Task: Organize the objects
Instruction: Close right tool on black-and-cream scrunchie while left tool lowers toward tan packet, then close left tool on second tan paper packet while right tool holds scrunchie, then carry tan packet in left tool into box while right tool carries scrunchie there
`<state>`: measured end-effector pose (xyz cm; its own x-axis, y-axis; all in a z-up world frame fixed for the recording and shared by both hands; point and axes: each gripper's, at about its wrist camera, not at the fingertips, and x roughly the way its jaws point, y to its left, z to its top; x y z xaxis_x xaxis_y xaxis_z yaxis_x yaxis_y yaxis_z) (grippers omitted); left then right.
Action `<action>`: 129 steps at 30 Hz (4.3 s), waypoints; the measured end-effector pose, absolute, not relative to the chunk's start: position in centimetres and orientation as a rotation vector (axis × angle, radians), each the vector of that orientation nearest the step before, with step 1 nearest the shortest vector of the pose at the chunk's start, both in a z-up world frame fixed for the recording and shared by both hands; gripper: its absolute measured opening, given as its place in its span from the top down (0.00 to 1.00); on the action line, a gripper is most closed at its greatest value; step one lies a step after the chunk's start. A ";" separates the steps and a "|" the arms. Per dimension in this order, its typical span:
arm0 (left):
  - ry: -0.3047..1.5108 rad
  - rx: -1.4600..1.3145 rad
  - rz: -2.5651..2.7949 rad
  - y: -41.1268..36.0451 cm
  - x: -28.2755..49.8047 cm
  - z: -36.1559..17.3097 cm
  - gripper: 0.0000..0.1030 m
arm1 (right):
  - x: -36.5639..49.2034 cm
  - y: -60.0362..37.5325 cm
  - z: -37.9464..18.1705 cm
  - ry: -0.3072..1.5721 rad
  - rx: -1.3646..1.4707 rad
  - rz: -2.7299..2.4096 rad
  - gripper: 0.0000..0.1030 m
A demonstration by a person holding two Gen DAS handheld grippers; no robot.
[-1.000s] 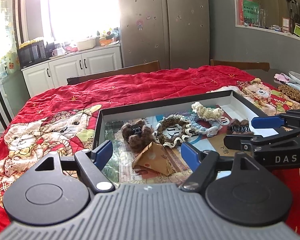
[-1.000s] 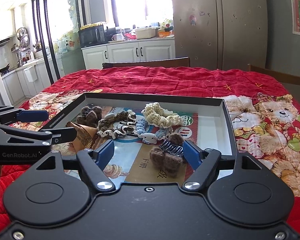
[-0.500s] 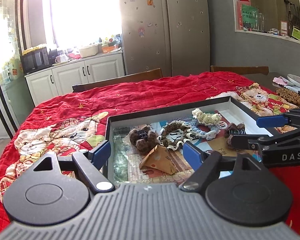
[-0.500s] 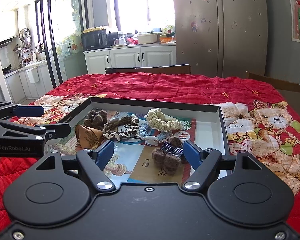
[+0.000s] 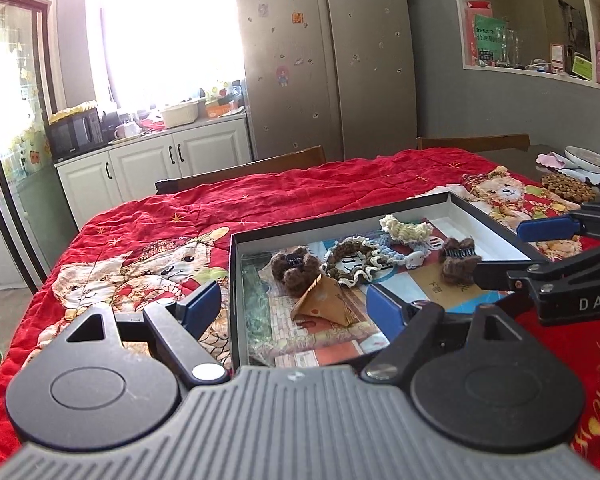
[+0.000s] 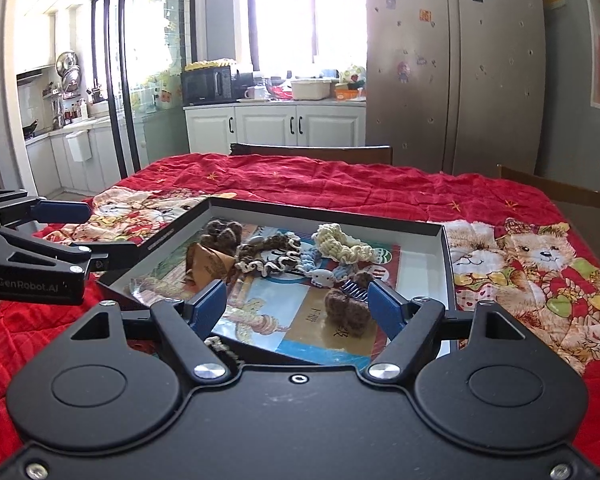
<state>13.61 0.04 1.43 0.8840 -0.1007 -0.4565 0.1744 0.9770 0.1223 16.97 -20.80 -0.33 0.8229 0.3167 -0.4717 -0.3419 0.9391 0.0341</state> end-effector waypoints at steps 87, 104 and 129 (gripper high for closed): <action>0.567 0.288 -0.425 -1.0 10.0 -6.4 0.46 | 16.0 -18.2 -6.2 0.635 0.053 0.441 0.86; 0.587 0.233 -0.427 -0.2 9.9 -5.8 0.62 | 14.7 -18.2 -5.3 0.598 0.047 0.463 0.87; 0.472 0.215 -0.406 -0.9 10.3 -0.9 0.64 | 13.0 -19.3 -0.5 0.466 0.042 0.470 0.88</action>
